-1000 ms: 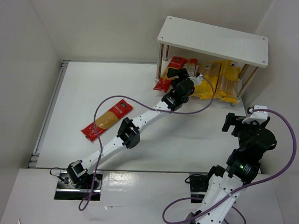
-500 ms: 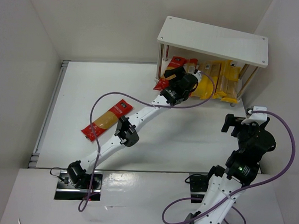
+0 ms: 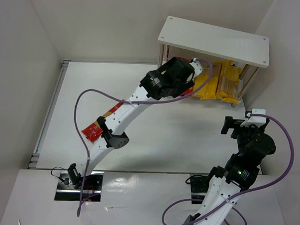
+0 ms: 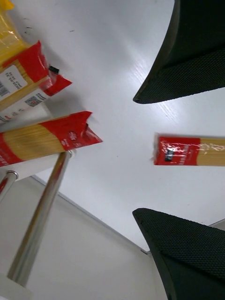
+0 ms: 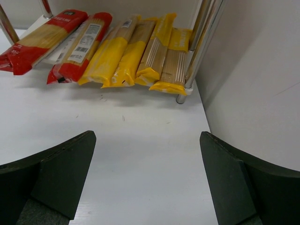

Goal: Place and organize the pasta boxes and bags onto the shelf

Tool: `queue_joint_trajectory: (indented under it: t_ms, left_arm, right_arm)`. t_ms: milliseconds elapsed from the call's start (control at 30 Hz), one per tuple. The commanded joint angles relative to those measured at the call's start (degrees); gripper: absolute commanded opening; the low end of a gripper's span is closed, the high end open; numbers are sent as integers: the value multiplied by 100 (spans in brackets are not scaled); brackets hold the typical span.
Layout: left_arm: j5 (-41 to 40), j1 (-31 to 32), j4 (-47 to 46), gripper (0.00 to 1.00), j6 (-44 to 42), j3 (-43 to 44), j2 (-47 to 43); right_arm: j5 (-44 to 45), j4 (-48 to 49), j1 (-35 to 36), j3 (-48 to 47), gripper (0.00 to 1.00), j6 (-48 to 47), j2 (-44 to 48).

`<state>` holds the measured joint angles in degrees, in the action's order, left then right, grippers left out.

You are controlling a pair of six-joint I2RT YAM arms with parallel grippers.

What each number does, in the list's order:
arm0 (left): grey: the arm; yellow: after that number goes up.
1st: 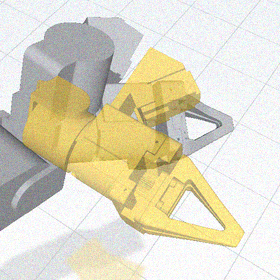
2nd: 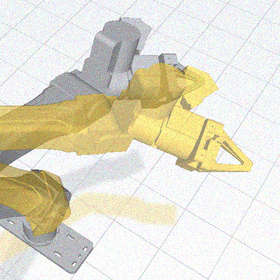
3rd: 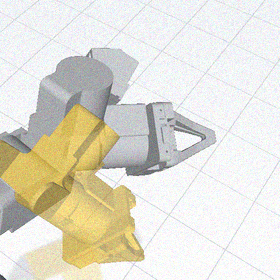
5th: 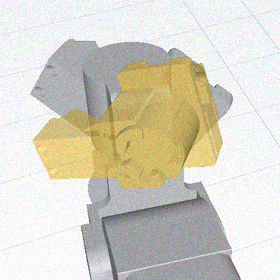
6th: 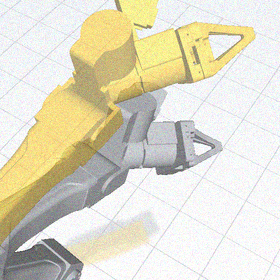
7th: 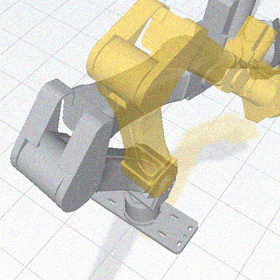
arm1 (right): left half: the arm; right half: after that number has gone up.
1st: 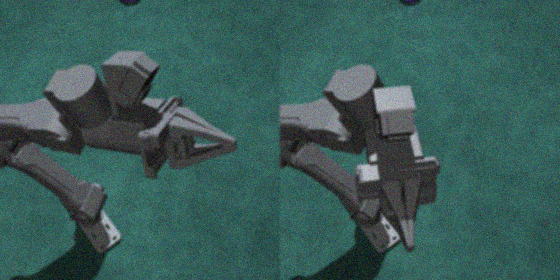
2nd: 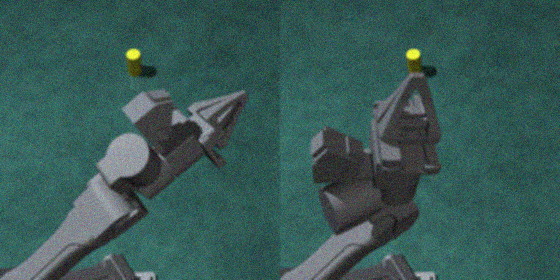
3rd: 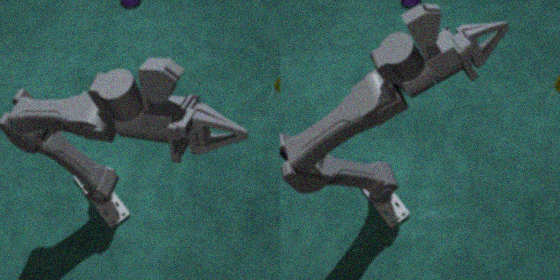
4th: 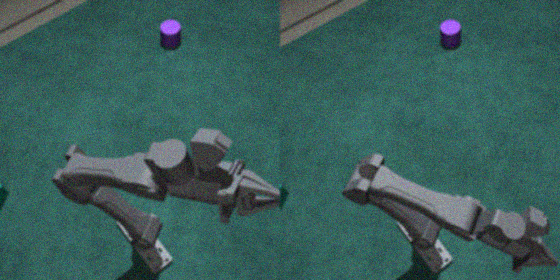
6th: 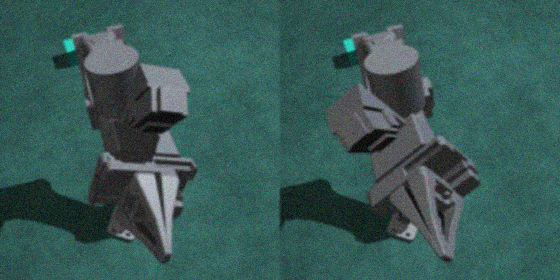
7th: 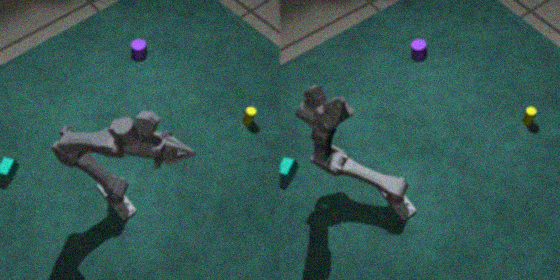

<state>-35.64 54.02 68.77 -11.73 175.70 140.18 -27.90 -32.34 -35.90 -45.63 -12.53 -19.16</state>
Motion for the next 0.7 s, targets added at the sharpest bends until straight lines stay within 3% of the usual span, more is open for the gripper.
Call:
queue_joint_trajectory:
  t_ms: [0, 167, 400, 433, 467, 600, 667]
  left_arm:
    - [593, -243, 602, 97, 443, -184, -1041]
    - [697, -243, 602, 100, 365, -1624, -2395]
    - [2463, -865, 549, 100, 92, -4848, -4295]
    - [2648, -980, 402, 100, 39, -5278, -4523]
    - [2972, -1207, 0, 100, -31, -6327, -5083]
    - [3045, -1569, -1294, 100, -225, -8703, -6711]
    - [3203, -1692, -1707, 100, -85, -9227, -7483]
  right_arm:
    - [-119, -18, -40, -52, 100, -99, 201]
    - [-172, -18, -40, -52, 100, -100, 307]
    - [-225, -18, -40, -52, 100, -153, 360]
    - [-225, -70, -40, -52, 100, -153, 360]
    - [-225, -71, -40, -52, 100, -153, 360]
    - [-225, -71, -40, 1, 100, -153, 360]
    - [-225, -71, -40, 1, 100, -153, 360]
